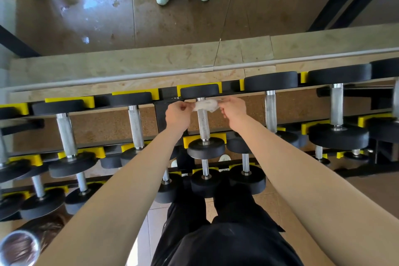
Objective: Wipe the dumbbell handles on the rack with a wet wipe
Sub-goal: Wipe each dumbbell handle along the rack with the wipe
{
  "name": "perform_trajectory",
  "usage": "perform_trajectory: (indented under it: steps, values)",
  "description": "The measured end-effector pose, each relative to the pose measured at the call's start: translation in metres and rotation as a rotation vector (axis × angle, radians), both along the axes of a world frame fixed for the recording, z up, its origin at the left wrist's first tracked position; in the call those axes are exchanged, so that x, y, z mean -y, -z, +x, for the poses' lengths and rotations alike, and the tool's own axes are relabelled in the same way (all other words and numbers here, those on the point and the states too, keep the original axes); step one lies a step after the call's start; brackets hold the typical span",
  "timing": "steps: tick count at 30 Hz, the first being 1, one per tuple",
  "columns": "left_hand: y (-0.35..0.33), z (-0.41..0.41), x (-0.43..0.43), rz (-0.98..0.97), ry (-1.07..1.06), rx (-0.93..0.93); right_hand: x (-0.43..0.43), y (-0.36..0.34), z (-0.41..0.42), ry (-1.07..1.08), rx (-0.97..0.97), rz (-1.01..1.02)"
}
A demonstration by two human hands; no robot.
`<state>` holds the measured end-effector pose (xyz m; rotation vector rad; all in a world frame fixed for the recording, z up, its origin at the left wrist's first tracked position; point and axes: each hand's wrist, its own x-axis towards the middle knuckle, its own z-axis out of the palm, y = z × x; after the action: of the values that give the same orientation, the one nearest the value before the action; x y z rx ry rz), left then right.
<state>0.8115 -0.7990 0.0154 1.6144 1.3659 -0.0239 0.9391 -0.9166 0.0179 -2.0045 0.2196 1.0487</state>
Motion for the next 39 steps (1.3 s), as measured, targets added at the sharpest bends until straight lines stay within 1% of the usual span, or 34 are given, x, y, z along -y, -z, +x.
perform_trajectory:
  steps: [2, 3, 5, 7, 9, 11, 13, 14, 17, 18, 20, 23, 25, 28, 30, 31, 32, 34, 36, 37, 39]
  values:
    - [-0.004, -0.001, 0.002, 0.032, 0.087, 0.013, 0.011, 0.003, 0.004, -0.011, 0.009, -0.057]
    - [-0.005, -0.004, 0.001, 0.063, 0.107, -0.017, 0.013, 0.003, 0.002, -0.06, 0.005, -0.052]
    - [-0.002, -0.016, -0.006, 0.099, 0.099, -0.118, 0.011, -0.001, -0.009, -0.208, -0.029, 0.027]
    - [0.003, -0.031, -0.011, 0.083, 0.095, -0.197, 0.011, -0.006, -0.017, -0.318, -0.056, 0.096]
    - [0.003, -0.037, -0.007, 0.072, 0.159, -0.165, 0.018, -0.005, -0.015, -0.299, -0.052, 0.094]
    - [0.0, -0.039, 0.003, 0.068, 0.274, -0.095, 0.029, -0.002, -0.009, -0.231, -0.028, 0.038]
    - [0.0, -0.044, 0.01, 0.077, 0.351, -0.102, 0.037, 0.001, -0.01, -0.239, -0.004, -0.008]
    - [0.001, -0.049, 0.01, 0.089, 0.354, -0.137, 0.038, 0.001, -0.014, -0.287, 0.002, -0.009]
    - [0.01, -0.067, 0.006, 0.13, 0.343, -0.307, 0.039, -0.004, -0.032, -0.541, 0.019, 0.008]
    - [0.012, -0.071, 0.005, 0.137, 0.362, -0.334, 0.04, -0.003, -0.035, -0.583, 0.031, 0.003]
    - [0.009, -0.069, 0.01, 0.104, 0.449, -0.308, 0.047, -0.002, -0.032, -0.6, 0.069, -0.051]
    - [0.003, -0.063, 0.021, 0.047, 0.602, -0.257, 0.058, 0.003, -0.023, -0.689, 0.15, -0.218]
    - [0.003, -0.065, 0.024, 0.063, 0.58, -0.305, 0.057, 0.002, -0.026, -0.787, 0.192, -0.249]
    - [0.007, -0.077, 0.022, 0.17, 0.533, -0.458, 0.043, -0.005, -0.041, -0.895, 0.185, -0.166]
    - [0.006, -0.08, 0.022, 0.198, 0.514, -0.464, 0.038, -0.008, -0.046, -0.938, 0.193, -0.145]
    - [0.005, -0.08, 0.022, 0.171, 0.52, -0.413, 0.039, -0.007, -0.043, -0.936, 0.211, -0.167]
    - [0.004, -0.077, 0.023, 0.123, 0.543, -0.334, 0.042, -0.006, -0.039, -0.889, 0.22, -0.2]
    - [-0.001, -0.071, 0.026, 0.026, 0.583, -0.166, 0.054, -0.005, -0.025, -0.651, 0.174, -0.218]
    - [-0.004, -0.063, 0.026, 0.025, 0.509, -0.044, 0.063, -0.01, -0.008, -0.355, 0.141, -0.168]
    - [-0.004, -0.06, 0.024, 0.047, 0.445, -0.006, 0.066, -0.015, 0.001, -0.256, 0.149, -0.138]
    - [-0.002, -0.057, 0.02, 0.053, 0.329, 0.025, 0.069, -0.018, 0.015, -0.151, 0.167, -0.096]
